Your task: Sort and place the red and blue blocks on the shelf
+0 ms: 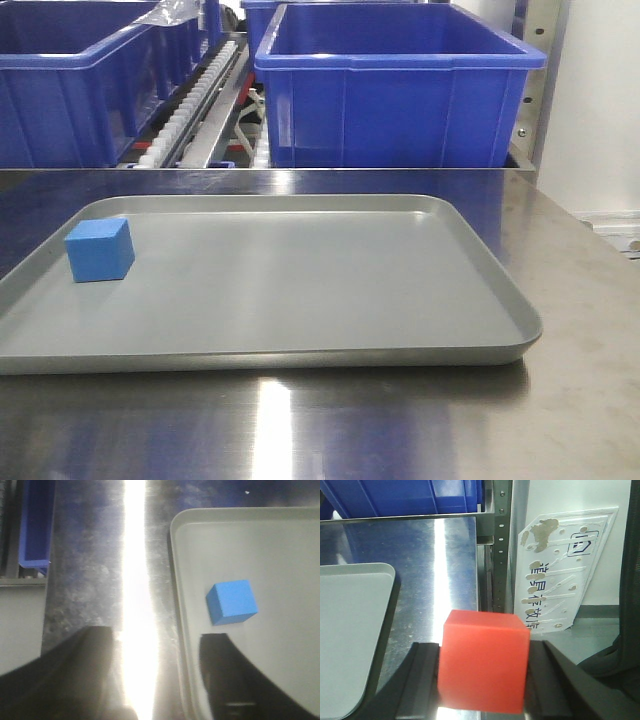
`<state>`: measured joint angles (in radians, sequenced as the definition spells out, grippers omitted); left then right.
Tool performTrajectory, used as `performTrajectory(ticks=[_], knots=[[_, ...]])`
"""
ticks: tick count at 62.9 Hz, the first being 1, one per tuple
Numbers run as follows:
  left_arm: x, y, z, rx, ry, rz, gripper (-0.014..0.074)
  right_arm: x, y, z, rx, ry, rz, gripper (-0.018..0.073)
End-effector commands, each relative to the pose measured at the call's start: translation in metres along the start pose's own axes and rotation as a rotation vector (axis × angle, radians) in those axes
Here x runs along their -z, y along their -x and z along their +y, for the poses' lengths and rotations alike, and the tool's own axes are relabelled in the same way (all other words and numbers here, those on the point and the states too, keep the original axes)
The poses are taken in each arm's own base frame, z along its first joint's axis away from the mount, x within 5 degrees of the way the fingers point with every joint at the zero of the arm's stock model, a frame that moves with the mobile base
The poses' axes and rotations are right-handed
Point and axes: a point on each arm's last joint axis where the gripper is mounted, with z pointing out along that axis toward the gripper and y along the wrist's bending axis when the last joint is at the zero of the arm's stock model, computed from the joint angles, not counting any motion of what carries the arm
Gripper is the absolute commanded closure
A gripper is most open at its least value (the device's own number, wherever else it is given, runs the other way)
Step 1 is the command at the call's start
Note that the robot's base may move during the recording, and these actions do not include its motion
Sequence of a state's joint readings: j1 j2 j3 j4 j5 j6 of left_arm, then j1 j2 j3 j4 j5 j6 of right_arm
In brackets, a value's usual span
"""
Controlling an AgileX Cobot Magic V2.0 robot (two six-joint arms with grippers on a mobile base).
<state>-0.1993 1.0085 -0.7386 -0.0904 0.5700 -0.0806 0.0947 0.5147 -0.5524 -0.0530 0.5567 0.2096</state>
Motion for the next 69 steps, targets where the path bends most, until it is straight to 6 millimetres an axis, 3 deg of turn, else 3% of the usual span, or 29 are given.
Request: performTrajectory(ticks=[1, 20, 32, 46, 69], knots=[[0.007, 0.015, -0.007, 0.053, -0.05, -0.089, 0.0051, 0.005, 0.015, 0.002, 0.01, 0.009, -0.106, 0.0503], [-0.009, 0.02, -0.012, 0.081, -0.072, -0.029, 0.0052, 0.005, 0.015, 0.002, 0.01, 0.009, -0.106, 0.0503], [-0.019, 0.04, -0.04, 0.013, -0.144, 0.002, 0.0052, 0.005, 0.015, 0.002, 0.01, 0.009, -0.106, 0.0503], [-0.045, 0.053, -0.066, -0.013, -0.186, 0.074, 0.0052, 0.005, 0.015, 0.002, 0.01, 0.009, -0.106, 0.0503], [-0.082, 0.044, -0.079, -0.028, -0.121, 0.165, 0.0083, 0.005, 0.015, 0.002, 0.01, 0.009, -0.106, 0.0503]])
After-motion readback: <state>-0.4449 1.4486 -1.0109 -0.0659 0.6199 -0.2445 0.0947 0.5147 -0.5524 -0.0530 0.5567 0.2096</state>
